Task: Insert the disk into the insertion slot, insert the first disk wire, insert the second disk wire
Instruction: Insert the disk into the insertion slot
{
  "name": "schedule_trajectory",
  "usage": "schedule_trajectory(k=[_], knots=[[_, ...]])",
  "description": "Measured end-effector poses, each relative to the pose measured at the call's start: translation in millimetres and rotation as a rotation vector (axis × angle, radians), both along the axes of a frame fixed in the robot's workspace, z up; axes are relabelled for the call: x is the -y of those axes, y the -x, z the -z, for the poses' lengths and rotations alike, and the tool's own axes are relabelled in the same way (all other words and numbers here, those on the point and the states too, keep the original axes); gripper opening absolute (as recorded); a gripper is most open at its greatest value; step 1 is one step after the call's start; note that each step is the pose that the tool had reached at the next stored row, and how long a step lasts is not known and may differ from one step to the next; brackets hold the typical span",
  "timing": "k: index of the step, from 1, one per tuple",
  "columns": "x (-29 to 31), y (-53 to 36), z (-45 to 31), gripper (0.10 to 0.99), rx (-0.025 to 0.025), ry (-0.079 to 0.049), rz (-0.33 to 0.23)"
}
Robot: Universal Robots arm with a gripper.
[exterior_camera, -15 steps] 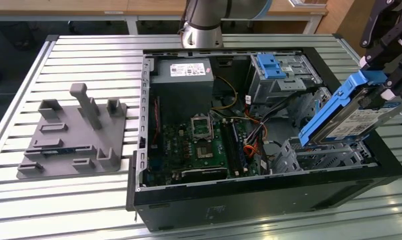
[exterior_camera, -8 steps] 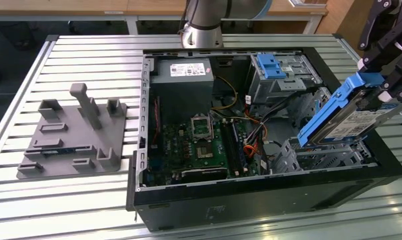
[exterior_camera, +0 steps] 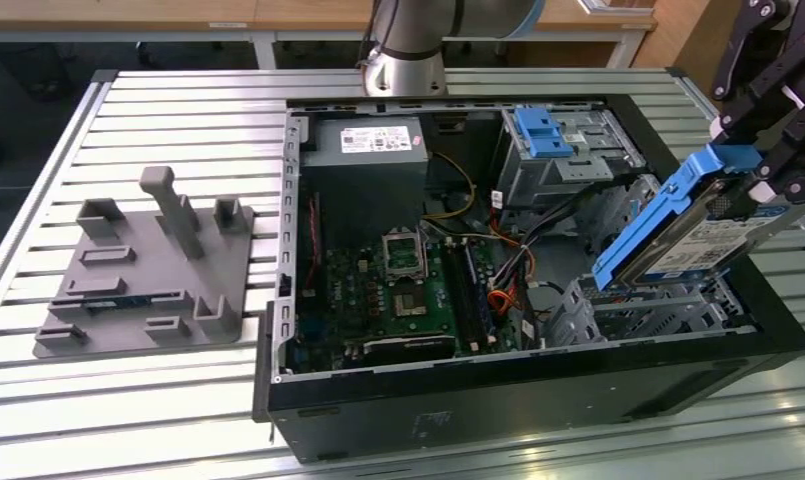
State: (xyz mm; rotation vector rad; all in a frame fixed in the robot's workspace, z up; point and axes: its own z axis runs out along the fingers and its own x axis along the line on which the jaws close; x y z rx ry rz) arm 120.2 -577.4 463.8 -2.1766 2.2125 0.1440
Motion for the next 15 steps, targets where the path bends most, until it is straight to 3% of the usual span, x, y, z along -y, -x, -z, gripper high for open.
schedule_trajectory(k=[15], knots=[[-0.5,0.0,8.8,0.365,0.0000,-0.013,0.000]])
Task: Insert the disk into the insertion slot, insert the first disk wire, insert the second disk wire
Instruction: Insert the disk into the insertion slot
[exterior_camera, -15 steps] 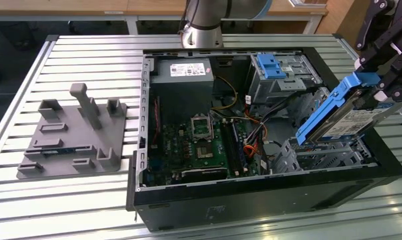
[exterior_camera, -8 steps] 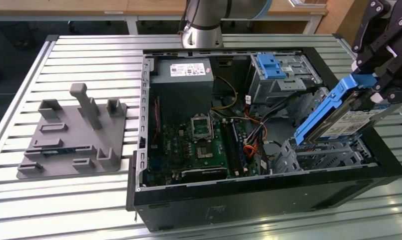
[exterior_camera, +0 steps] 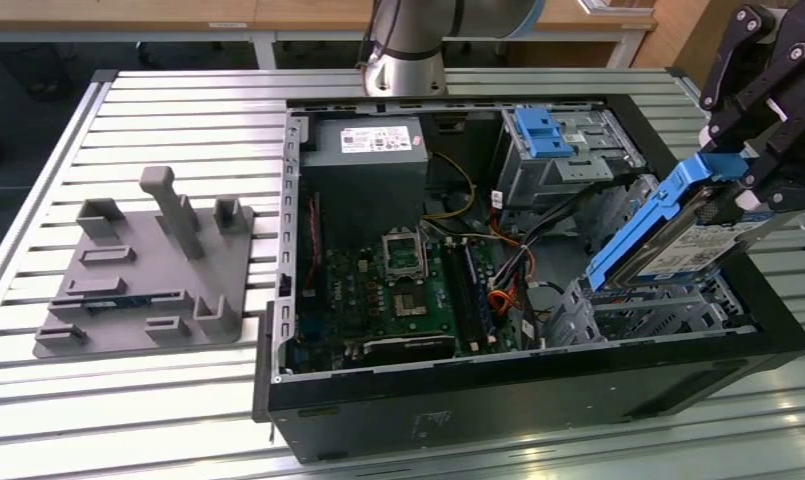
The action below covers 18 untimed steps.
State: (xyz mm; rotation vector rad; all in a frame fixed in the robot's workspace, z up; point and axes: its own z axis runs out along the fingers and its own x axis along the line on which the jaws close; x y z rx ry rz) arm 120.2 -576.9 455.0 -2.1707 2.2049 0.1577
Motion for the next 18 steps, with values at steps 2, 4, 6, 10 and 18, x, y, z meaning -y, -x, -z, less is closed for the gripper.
schedule_trajectory(k=[2,4,6,10,18], knots=[[0.0,0.0,1.1,0.365,0.0000,-0.002,0.000],[0.0,0.0,2.1,0.365,0.0000,-0.003,0.000],[0.0,0.0,3.1,0.365,0.0000,-0.005,0.000],[0.0,0.0,4.6,0.365,-0.0001,-0.006,-0.001],[0.8,-0.5,7.3,0.365,-0.0005,-0.005,-0.001]])
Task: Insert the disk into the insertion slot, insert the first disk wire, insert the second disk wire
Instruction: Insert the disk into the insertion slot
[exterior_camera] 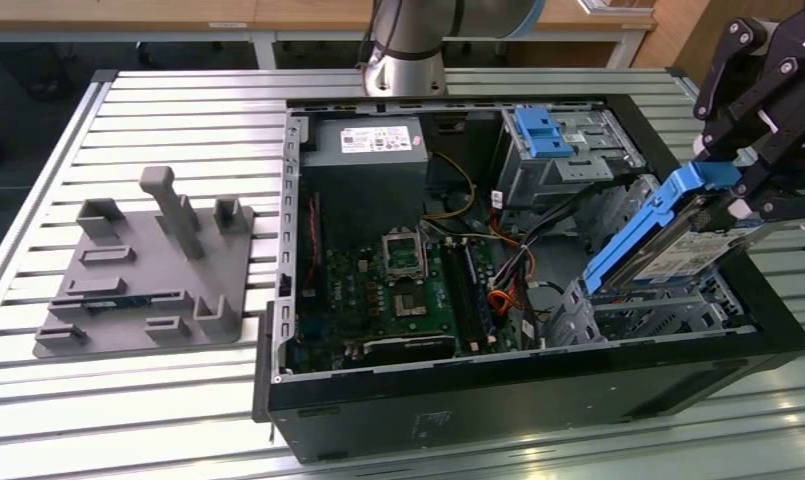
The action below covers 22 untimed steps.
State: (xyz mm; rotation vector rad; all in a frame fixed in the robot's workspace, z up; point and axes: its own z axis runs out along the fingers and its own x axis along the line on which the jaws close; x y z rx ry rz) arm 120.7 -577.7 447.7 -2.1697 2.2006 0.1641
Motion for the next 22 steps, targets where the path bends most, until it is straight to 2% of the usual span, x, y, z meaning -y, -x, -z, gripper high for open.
schedule_trajectory(k=[22], knots=[[3.3,-0.4,16.9,0.365,-0.0001,0.000,0.000]])
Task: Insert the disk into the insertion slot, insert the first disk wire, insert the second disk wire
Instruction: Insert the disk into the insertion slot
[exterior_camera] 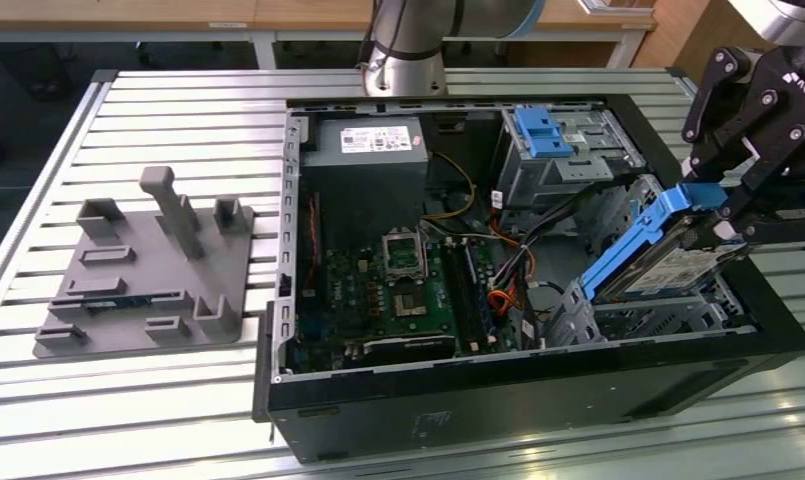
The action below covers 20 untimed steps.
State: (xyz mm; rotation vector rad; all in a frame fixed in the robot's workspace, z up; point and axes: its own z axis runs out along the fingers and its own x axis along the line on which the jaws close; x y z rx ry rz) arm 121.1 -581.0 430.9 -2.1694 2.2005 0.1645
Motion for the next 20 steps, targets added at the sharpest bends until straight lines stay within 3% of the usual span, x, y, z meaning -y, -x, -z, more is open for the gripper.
schedule_trajectory(k=[18,20], knots=[[3.9,0.0,28.4,0.373,0.0000,0.000,0.000],[3.7,0.0,29.5,0.494,-0.0001,0.000,0.000]])
